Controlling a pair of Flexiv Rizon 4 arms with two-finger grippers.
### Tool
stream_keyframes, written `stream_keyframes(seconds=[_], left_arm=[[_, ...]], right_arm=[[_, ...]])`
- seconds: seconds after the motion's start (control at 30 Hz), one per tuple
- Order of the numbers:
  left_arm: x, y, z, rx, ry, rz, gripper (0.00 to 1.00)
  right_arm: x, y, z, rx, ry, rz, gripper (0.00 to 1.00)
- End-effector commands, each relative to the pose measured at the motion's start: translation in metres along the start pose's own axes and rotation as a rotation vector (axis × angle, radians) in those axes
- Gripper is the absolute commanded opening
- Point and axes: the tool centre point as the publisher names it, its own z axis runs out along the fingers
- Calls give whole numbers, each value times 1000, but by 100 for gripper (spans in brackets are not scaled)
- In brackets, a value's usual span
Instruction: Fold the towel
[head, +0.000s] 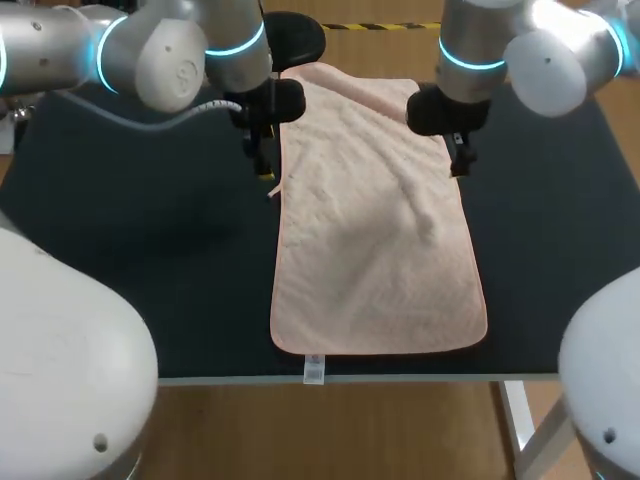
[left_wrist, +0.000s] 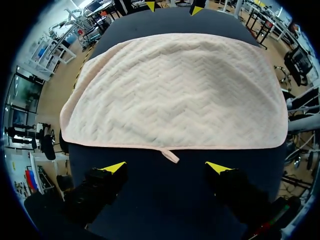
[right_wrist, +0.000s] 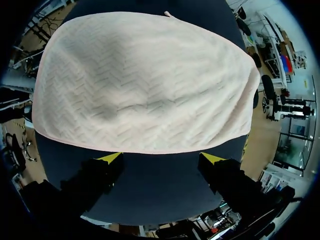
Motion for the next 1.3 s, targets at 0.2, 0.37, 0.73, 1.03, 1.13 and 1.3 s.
stream_keyframes(seconds=[0.2,0.37,0.73,1.03,1.13,1.3], left_arm=[[-9,-5,31,-3,20,-7,100],[-13,-8,42,3,34,-2,100],[-14,-19,60,37,64,-30,100],[-12,-27,73,35,78,-25,100],[-13,-28,76,35,86,-32,100],[-12,-28,81,26,84,-38,100]], right_arm=[[-8,3,30,-23,10,1,100],[-13,0,42,-33,25,24,100],[-16,0,55,-46,50,39,100],[-15,-4,66,-52,76,46,100],[-16,-5,71,-51,81,52,100],[-17,-2,81,-60,100,53,100]])
